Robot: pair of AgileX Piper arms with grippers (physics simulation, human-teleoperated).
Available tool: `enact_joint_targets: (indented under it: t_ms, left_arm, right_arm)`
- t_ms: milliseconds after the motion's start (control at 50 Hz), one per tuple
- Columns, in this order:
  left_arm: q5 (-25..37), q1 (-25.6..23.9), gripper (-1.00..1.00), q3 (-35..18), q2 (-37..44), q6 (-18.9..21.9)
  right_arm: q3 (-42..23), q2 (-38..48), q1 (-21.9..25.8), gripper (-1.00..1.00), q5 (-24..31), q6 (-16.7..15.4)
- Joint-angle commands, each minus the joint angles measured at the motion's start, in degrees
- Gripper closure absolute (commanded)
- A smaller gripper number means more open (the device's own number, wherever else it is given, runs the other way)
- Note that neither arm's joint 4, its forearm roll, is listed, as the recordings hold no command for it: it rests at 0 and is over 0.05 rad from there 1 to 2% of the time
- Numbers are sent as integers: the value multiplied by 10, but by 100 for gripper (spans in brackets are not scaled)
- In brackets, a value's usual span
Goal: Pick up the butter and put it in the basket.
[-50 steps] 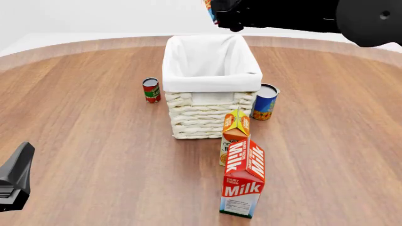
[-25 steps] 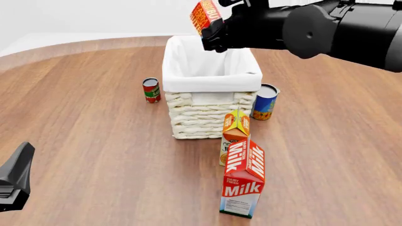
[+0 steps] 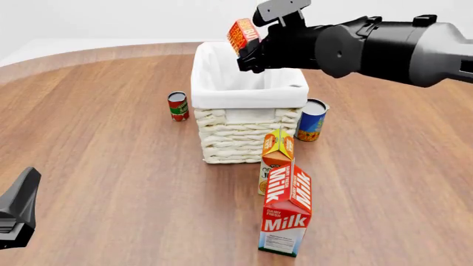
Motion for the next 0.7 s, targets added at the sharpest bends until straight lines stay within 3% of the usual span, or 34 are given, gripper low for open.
enact_joint_targets:
  t_ms: [20,700]
  left_arm:
    - [0,0,-100,0,0,0]
    - [0,0,-100,0,0,0]
  right_arm:
    - [-17,15,-3,100,-9,9]
    - [-25,46,-6,100,-24,3]
